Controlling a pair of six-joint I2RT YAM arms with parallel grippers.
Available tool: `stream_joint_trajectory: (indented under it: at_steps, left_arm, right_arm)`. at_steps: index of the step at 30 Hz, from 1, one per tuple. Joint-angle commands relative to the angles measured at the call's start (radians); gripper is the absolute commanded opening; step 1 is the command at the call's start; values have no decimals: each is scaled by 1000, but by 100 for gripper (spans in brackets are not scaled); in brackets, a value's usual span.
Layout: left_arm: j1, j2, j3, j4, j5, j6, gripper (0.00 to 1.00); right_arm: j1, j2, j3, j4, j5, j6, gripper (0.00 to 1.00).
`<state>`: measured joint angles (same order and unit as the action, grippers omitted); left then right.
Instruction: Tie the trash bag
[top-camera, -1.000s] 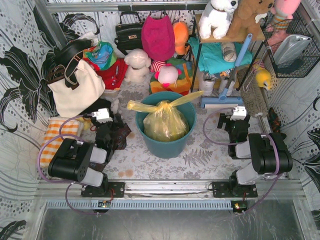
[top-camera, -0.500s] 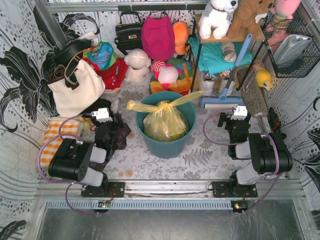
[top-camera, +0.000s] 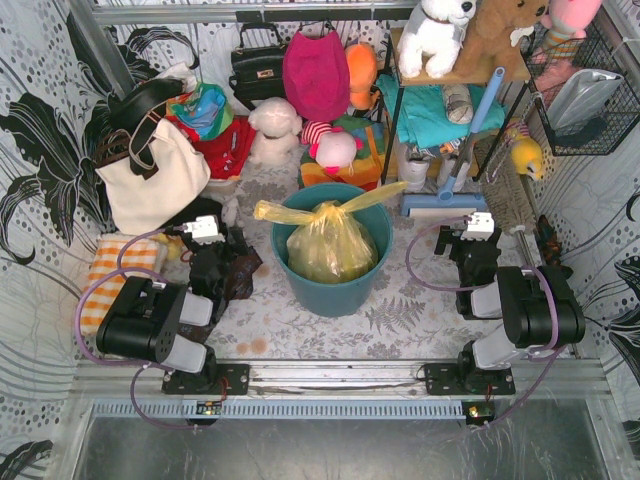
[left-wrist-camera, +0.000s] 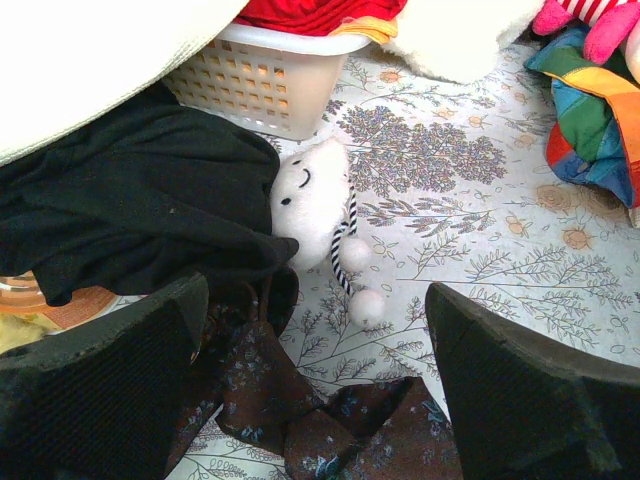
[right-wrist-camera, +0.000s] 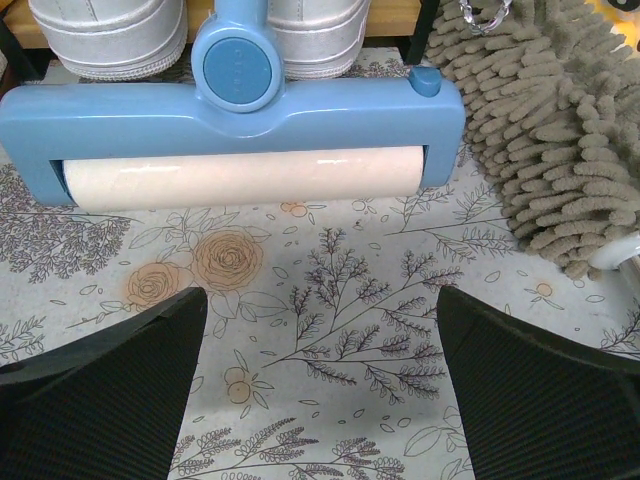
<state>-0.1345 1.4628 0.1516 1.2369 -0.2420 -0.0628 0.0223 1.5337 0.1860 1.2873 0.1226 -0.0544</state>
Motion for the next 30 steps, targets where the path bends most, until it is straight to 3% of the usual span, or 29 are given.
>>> stream_joint_trajectory:
  at_steps: [1, 25, 30]
  left_arm:
    - [7, 2, 23, 41, 8, 6, 98]
    - [9, 4, 24, 42, 6, 8, 98]
    - [40, 4, 56, -18, 44, -17, 98]
  right_arm:
    - [4, 3, 6, 24, -12, -8, 97]
    - [4, 3, 7, 22, -12, -9, 97]
    - [4, 3, 6, 22, -12, -8, 97]
